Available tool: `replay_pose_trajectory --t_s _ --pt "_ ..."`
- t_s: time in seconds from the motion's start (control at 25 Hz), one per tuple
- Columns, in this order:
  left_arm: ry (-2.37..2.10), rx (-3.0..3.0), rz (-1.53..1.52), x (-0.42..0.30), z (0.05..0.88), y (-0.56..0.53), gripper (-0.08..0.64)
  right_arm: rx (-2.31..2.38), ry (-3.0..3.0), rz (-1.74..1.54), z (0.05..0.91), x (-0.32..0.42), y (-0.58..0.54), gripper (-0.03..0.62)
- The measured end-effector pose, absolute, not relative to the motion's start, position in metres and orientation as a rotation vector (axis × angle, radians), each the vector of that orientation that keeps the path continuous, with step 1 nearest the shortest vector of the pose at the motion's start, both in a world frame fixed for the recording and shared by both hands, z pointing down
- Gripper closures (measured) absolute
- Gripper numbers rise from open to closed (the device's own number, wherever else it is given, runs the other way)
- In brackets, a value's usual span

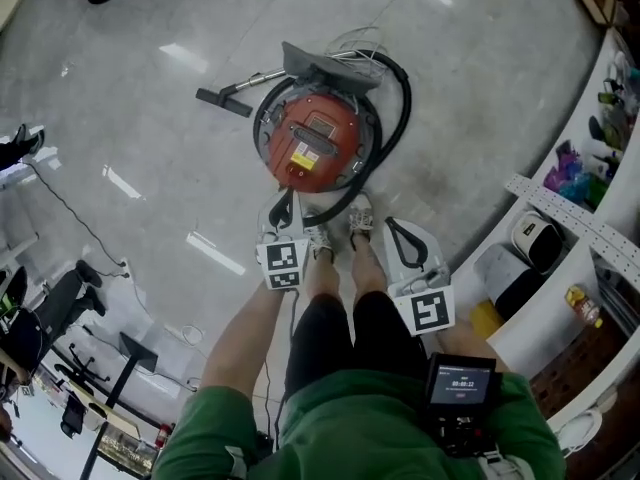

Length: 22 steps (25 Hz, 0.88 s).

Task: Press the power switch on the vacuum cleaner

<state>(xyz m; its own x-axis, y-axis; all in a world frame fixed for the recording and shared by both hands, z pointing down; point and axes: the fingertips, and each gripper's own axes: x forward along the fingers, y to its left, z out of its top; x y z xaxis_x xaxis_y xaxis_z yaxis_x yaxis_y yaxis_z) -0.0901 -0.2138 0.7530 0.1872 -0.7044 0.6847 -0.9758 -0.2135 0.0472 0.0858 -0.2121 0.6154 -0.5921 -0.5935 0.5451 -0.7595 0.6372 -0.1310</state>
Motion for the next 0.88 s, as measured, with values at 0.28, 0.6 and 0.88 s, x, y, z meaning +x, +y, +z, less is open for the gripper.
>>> replay_pose_trajectory --t_s 0.28,0.6,0.88 --pt "-1.623 2.074 0.612 -0.09 0.665 -0.197 0.552 1.093 -2.44 0.436 0.566 0.08 -0.204 0.589" --pt "-1.671 2.186 0.443 -0.084 0.551 -0.191 0.552 1.169 -2.485 0.384 0.496 0.081 -0.202 0.589" --pt "-1.711 2.285 0.295 -0.075 0.466 -0.19 0.552 1.227 -2.545 0.29 0.429 0.084 -0.195 0.589"
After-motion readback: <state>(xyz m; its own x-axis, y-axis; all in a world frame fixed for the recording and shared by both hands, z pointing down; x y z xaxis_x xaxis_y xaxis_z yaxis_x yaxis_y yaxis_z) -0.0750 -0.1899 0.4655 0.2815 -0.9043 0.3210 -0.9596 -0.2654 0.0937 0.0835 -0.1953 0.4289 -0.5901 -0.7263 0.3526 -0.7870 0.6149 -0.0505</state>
